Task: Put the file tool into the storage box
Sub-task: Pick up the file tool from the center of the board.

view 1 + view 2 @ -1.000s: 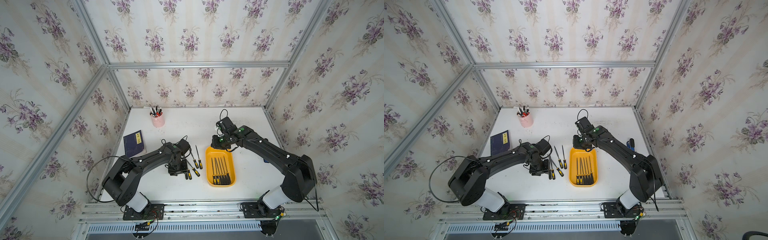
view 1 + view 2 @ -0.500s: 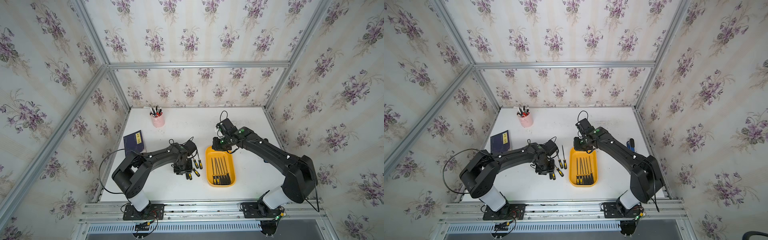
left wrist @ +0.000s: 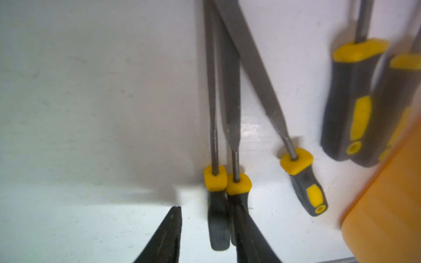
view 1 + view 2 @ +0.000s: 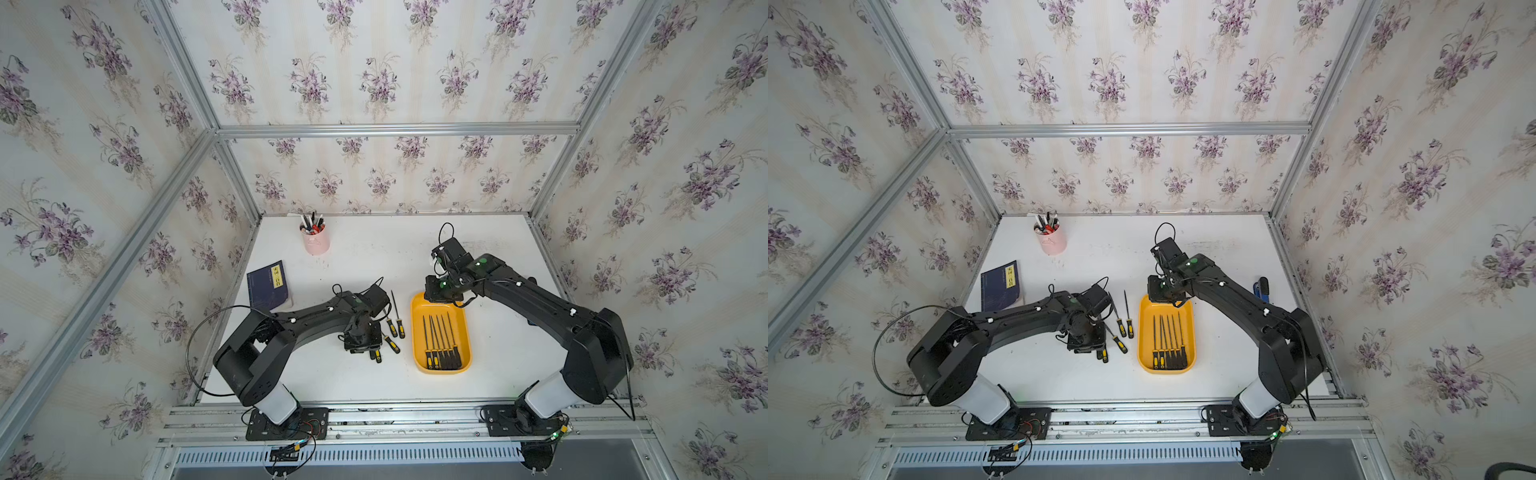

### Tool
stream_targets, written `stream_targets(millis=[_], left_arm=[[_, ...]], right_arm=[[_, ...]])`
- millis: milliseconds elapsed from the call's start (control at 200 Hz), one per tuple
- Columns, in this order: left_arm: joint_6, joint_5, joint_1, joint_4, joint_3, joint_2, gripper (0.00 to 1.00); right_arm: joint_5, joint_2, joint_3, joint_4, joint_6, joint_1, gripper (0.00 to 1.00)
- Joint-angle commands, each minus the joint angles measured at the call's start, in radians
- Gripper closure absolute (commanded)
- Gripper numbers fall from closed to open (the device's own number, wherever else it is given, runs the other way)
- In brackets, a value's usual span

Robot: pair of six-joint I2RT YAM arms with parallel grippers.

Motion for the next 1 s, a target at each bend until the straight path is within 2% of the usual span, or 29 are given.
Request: stream_targets(millis=[0,145,395,510,525,565,924,994], left_arm=[[-0.015,-0.082,0.0,-0.099,-0.028,-0.019,0.52],[-0.033,-0.087,0.0,-0.096,-0.042,-0.063,0.46],[-0.047,-0.054,-0.003,-0.069,-0.064,-0.123,0.46],[-0.065,-0.051,-0.034,-0.099,-0.044,-0.148,0.46],[-0.068,-0.051,-0.036,-0.1,-0.044,-0.152,0.42],[-0.076,-0.045,-0.04,-0.091,-0.052,-0.155,0.42],[-0.059,-0.123,-0.041,-0.094,0.012,-0.01,0.44],[-0.055,-0.146,-0.041,-0.097,0.024,0.016,0.53]], right_arm=[[0.007,0.002,0.007,-0.009,-0.013,0.0,0.79],[0.005,0.007,0.009,-0.01,-0.012,0.0,0.79],[0.001,-0.002,0.002,-0.002,0.002,0.0,0.79],[0.004,-0.007,-0.001,-0.006,0.005,0.0,0.79],[0.005,-0.009,-0.003,-0.005,0.005,0.001,0.79],[0.005,-0.009,-0.007,-0.004,0.005,0.0,0.79],[-0.004,-0.027,-0.038,0.003,0.005,0.0,0.8],[-0.003,-0.032,-0.044,0.002,0.005,0.0,0.8]])
